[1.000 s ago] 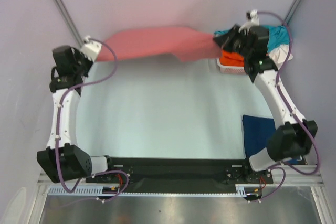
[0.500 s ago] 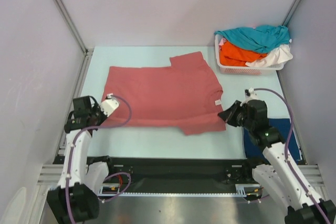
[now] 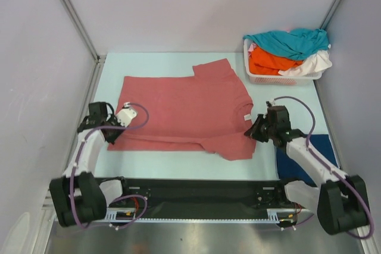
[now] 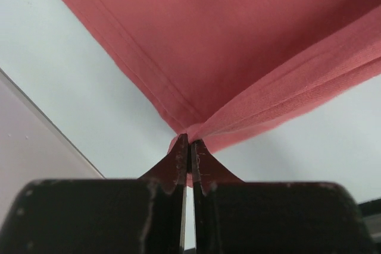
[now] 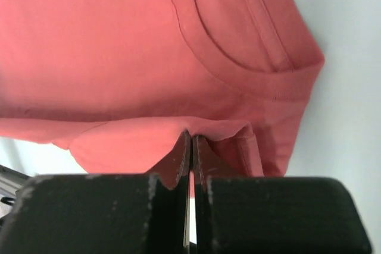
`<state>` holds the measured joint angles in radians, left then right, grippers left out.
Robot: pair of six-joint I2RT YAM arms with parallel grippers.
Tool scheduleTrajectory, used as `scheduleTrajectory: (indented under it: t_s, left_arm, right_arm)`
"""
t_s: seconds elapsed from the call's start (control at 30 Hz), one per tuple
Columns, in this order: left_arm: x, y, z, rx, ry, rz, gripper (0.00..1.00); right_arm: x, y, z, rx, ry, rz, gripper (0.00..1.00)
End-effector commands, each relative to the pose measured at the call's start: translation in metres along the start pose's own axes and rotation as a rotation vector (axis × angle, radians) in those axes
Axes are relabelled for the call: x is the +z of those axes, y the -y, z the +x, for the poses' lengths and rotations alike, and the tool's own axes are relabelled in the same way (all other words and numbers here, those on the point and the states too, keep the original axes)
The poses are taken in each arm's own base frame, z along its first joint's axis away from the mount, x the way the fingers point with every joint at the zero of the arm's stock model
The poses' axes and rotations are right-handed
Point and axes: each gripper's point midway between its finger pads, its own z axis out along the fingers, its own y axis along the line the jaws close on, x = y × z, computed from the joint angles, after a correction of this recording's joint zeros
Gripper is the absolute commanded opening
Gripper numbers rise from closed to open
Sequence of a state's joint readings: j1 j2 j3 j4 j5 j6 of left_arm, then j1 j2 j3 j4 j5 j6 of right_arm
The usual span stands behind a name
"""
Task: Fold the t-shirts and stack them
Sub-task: Fold the tshirt
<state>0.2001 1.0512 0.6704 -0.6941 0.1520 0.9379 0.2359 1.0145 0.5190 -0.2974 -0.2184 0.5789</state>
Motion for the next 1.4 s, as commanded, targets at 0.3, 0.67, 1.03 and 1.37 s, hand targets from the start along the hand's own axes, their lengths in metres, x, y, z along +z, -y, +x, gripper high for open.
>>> scheduleTrajectory:
  t_s: [0.3,0.67,1.03,1.37]
  left_arm:
    - [0.038,-0.059,-0.06,-0.07,0.064,-0.083,0.05]
    - [0.06,-0.075,-0.064,-0.074,0.022,-0.11,0.08]
    - [0.021,-0.139,-0.086,-0.303,0.043,-0.356,0.7]
    - [0.019,-0.047,-0.039,0.045,0.021,-0.146,0.7]
  right_arm:
    - [0.053,-0.014,-0.096,-0.112,0.094,-0.025,0.0]
    - [0.082,-0.004,-0.108,-0.098,0.048,-0.013,0.0]
    - [0.045,0.023,-0.137,-0.062,0.118,0.274,0.63]
    - [0.011,0.044,-0.048,0.025,0.027,0.345,0.61]
